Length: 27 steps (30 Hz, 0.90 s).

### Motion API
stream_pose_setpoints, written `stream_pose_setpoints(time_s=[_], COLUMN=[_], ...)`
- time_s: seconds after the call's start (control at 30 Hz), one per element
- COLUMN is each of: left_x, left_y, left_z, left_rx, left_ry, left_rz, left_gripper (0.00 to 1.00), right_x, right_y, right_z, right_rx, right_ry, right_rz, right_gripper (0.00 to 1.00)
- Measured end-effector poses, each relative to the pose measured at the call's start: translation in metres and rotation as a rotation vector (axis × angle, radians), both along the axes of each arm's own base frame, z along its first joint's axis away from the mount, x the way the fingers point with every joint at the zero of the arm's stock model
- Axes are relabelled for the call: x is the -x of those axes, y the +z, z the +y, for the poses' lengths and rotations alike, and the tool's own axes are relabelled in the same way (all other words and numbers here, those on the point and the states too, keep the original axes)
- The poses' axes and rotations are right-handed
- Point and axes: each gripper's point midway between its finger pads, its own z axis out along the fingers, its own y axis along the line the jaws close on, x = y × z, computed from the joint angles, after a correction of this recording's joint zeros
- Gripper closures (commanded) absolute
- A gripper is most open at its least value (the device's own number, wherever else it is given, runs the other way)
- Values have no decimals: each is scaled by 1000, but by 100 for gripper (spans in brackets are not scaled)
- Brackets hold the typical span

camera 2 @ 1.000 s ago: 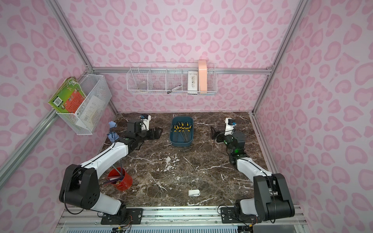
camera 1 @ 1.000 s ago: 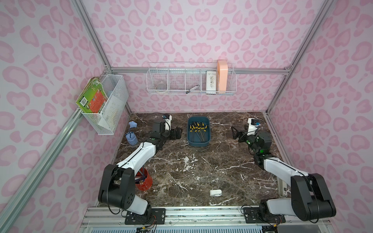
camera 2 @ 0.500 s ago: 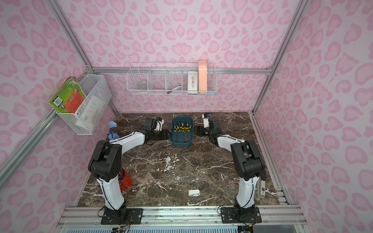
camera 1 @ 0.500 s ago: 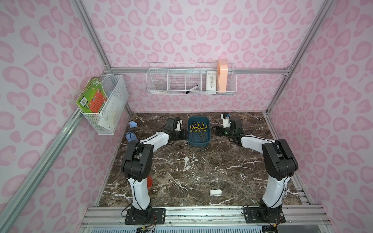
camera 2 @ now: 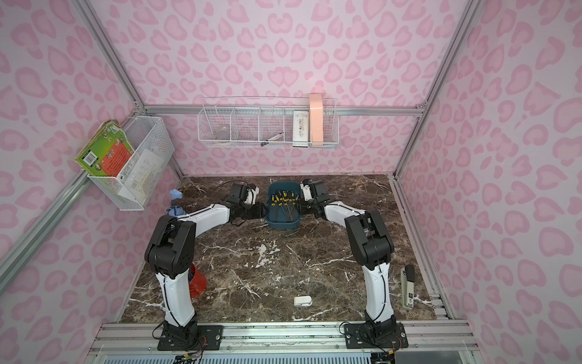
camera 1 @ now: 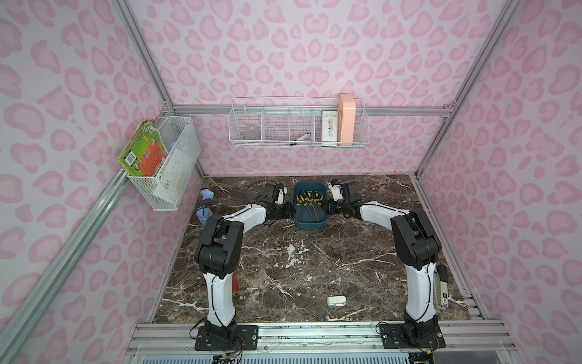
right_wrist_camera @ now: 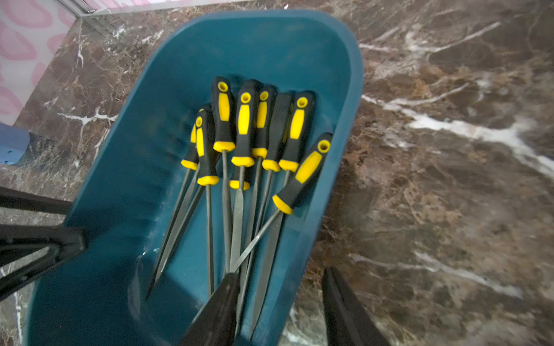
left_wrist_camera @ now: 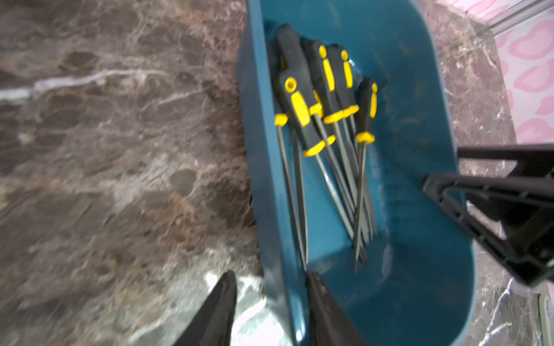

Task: Take the file tool out of the storage box
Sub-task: Move the storage box to the center of the board.

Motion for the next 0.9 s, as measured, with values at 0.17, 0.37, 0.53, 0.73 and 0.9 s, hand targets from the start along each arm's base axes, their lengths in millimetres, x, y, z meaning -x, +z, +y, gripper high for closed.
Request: stream_pose_setpoints(time_s=[0.17,0.37,0.53,0.73,0.9], left_x=[6,24,60,89,117], left_y=[-1,1,0,-2,-5], left_z=[-4,2,6,6,-2], left_rx=[11,8,2,-36,-67], left_ry=[-16,20,21,14,-5], left_rz=[11,22,45,76,77], left_gripper=[90,89,89,88,83], right_x=[10,33,65,96,120], right_y=[-4,-1,-4,-6,-10], right_z=[8,8,11,20,12], right_rx=[22,-1,-42,-9,21], right_ry=[16,13,34,54,51], right_rz=[19,42,71,85,89], right_gripper=[72,77,78,78,78])
